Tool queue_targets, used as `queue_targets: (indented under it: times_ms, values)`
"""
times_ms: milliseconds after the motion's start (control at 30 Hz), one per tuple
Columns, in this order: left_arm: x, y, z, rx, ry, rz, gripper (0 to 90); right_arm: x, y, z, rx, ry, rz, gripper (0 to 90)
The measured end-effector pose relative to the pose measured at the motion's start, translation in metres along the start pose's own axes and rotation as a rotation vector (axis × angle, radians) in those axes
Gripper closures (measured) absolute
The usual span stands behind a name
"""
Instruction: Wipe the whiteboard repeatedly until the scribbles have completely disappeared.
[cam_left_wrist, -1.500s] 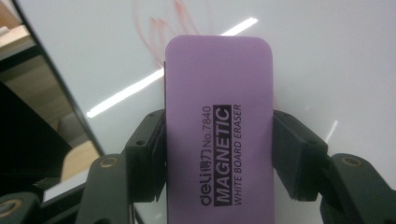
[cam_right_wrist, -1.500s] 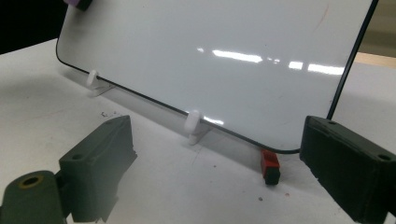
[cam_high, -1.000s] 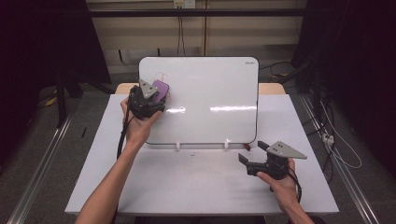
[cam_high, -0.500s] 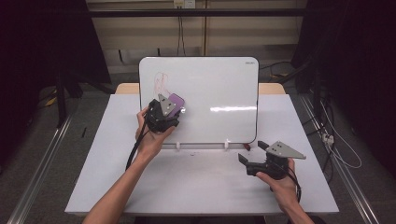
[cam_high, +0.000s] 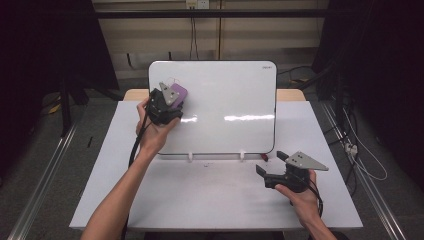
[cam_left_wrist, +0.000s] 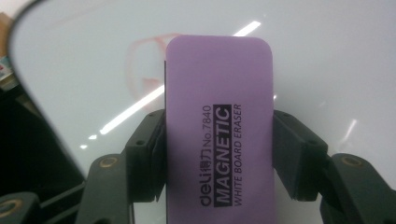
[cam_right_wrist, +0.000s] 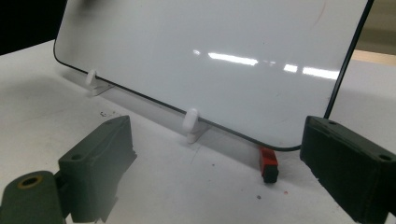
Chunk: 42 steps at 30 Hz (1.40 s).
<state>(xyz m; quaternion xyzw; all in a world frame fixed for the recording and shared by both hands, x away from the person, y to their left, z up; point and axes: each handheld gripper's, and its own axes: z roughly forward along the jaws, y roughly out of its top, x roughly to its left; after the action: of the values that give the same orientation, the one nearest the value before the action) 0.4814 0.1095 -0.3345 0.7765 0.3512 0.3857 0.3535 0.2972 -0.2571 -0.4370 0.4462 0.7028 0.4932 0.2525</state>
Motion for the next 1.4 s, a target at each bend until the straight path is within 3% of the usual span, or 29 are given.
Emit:
queue_targets:
  times_ms: [67,167,233,367,433,533,700,767,833,967,1133,1233,1400]
  values:
    - [0.008,0.002,0.0,0.002,0.022,-0.01,41.2,0.0,0.0,0.0,0.0,0.0,-0.002,9.2]
    - [0.011,0.002,-0.001,0.006,0.017,-0.015,41.3,0.0,0.0,0.0,0.001,0.0,0.0,9.2]
    - [0.01,0.001,-0.001,-0.004,0.026,-0.016,41.3,0.0,0.0,-0.001,-0.001,-0.002,0.003,9.2]
    - [0.004,-0.001,-0.002,0.002,0.005,-0.026,41.2,0.0,0.0,0.0,-0.002,-0.001,0.001,9.2]
    - [-0.001,-0.003,-0.002,0.008,-0.011,0.001,41.2,0.0,0.0,0.0,-0.002,0.0,0.002,9.2]
    - [-0.005,-0.003,-0.002,0.003,-0.002,0.015,41.3,0.0,0.0,0.0,-0.001,0.0,0.004,9.2]
    - [0.009,0.003,0.0,-0.002,0.005,0.005,41.3,0.0,0.0,0.0,0.001,0.002,0.003,9.3]
    - [0.014,0.007,0.002,-0.015,0.025,-0.011,41.3,-0.001,-0.001,0.001,0.005,0.003,0.006,9.3]
    - [0.019,0.011,0.001,-0.007,0.047,0.005,41.3,-0.001,-0.001,0.001,0.004,0.001,0.006,9.3]
    - [0.028,0.014,0.002,-0.005,0.057,-0.021,41.3,-0.001,-0.001,0.0,0.005,0.0,0.008,9.3]
    - [0.019,0.012,0.002,0.01,0.065,0.002,41.3,-0.001,-0.001,0.0,0.002,0.0,0.007,9.3]
    - [0.007,0.008,0.002,-0.003,0.052,0.008,41.3,-0.001,0.0,0.0,0.001,0.002,0.004,9.3]
    - [-0.013,0.01,0.002,0.007,0.011,0.083,41.3,0.0,0.0,0.001,0.002,0.004,0.001,9.3]
